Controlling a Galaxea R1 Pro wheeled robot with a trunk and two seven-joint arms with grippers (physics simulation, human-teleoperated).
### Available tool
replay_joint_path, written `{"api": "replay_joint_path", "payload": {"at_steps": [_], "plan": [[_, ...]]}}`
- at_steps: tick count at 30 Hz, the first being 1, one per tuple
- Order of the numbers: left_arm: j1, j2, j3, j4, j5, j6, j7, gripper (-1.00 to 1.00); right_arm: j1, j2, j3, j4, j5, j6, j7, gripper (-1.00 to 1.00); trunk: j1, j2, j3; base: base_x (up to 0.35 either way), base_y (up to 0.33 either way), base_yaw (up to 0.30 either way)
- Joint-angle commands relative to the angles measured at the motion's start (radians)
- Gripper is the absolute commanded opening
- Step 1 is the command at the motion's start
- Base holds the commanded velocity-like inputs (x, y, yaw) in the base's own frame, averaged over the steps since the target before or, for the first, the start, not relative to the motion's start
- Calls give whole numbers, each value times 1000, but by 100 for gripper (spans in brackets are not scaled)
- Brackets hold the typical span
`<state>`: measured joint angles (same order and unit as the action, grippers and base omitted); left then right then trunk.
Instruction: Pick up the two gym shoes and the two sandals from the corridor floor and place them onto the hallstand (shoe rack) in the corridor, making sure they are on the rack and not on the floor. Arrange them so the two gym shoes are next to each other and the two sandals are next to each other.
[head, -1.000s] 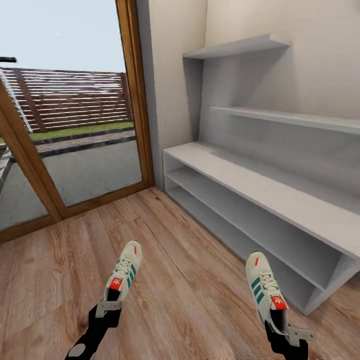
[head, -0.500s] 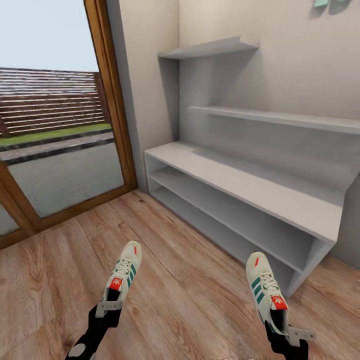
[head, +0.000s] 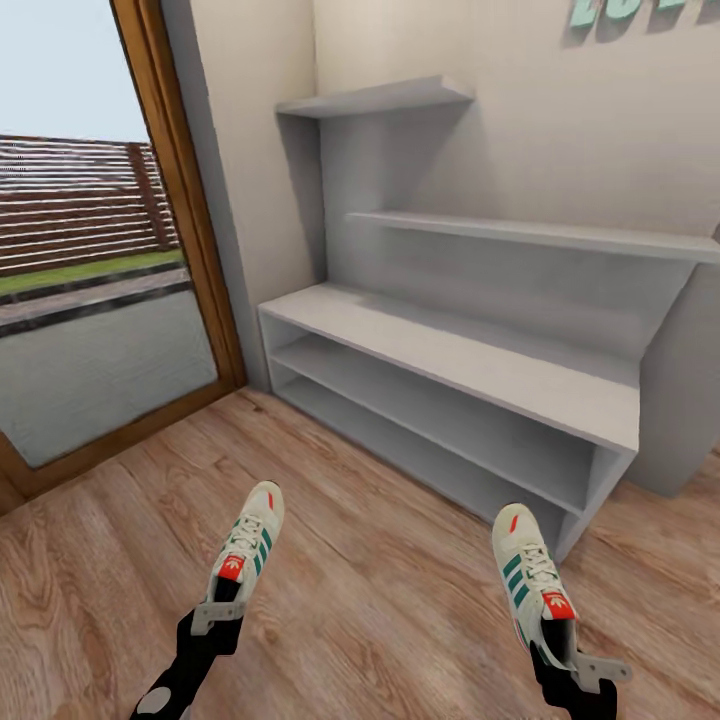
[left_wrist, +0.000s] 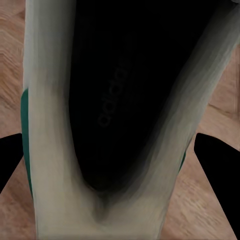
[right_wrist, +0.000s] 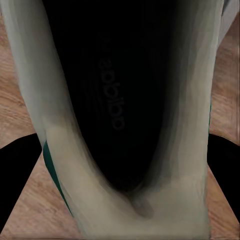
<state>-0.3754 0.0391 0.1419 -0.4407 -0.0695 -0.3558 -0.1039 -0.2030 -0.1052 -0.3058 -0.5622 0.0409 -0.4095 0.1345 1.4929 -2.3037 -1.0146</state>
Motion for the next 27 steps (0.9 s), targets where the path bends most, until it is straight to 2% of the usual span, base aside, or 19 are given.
{"api": "replay_joint_path", "payload": {"at_steps": [1,27], "plan": [[0,-1,8,0,-7,-3,-8,-100,-1,1,-7,1,4,-3,10,-100,0,0,-1,0,105,-268],[0,-1,8,0,-7,-3,-8,-100,-1,1,-7,1,4,-3,10,-100,0,0,-1,0,8,-268]]}}
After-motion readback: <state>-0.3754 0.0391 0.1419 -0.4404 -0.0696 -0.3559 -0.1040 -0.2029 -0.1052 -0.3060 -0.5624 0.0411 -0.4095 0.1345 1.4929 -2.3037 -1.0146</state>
